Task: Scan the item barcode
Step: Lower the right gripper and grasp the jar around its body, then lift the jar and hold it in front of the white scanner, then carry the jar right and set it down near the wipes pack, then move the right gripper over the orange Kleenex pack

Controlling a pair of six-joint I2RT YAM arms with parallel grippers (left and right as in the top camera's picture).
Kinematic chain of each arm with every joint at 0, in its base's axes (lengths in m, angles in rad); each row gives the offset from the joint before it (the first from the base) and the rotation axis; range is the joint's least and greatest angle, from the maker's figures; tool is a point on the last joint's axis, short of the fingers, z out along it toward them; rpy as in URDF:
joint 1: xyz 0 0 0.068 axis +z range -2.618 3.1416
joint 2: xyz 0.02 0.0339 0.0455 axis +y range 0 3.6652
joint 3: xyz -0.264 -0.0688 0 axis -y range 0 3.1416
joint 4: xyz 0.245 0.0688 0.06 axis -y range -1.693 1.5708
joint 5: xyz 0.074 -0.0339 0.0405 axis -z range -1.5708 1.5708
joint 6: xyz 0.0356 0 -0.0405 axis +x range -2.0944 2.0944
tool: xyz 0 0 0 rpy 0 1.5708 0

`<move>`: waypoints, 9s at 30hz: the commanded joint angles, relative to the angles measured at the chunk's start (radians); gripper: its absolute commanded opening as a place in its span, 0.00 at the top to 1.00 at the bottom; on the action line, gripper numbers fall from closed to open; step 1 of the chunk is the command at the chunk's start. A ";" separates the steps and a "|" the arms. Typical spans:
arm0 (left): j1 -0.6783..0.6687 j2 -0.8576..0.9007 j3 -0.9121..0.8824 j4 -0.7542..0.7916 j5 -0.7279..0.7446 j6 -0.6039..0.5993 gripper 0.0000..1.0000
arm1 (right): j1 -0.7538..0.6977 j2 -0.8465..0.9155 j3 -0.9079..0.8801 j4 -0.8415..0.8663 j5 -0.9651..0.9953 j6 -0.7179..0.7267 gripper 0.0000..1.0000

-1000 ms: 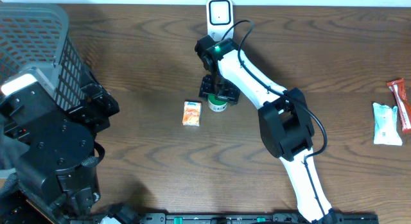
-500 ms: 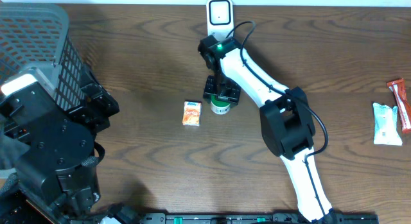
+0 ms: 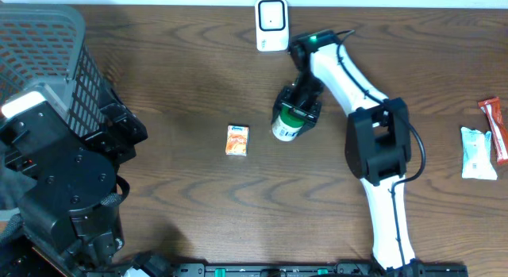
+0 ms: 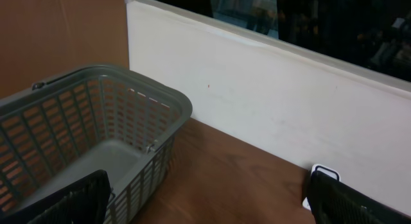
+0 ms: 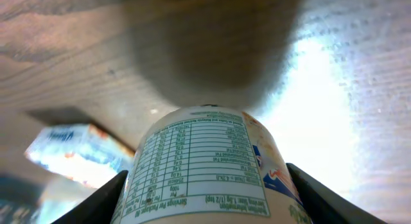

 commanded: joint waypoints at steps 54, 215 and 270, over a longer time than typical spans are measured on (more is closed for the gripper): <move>0.003 0.002 -0.001 0.000 -0.024 -0.001 0.02 | 0.187 -0.342 0.243 -0.145 0.322 -0.217 0.54; 0.003 0.002 -0.001 0.000 -0.024 -0.001 0.02 | -0.814 -0.517 -0.643 0.501 0.469 0.009 0.17; 0.003 0.002 -0.001 0.000 -0.024 -0.001 0.02 | 0.224 -0.575 -0.426 0.481 0.272 -0.028 0.01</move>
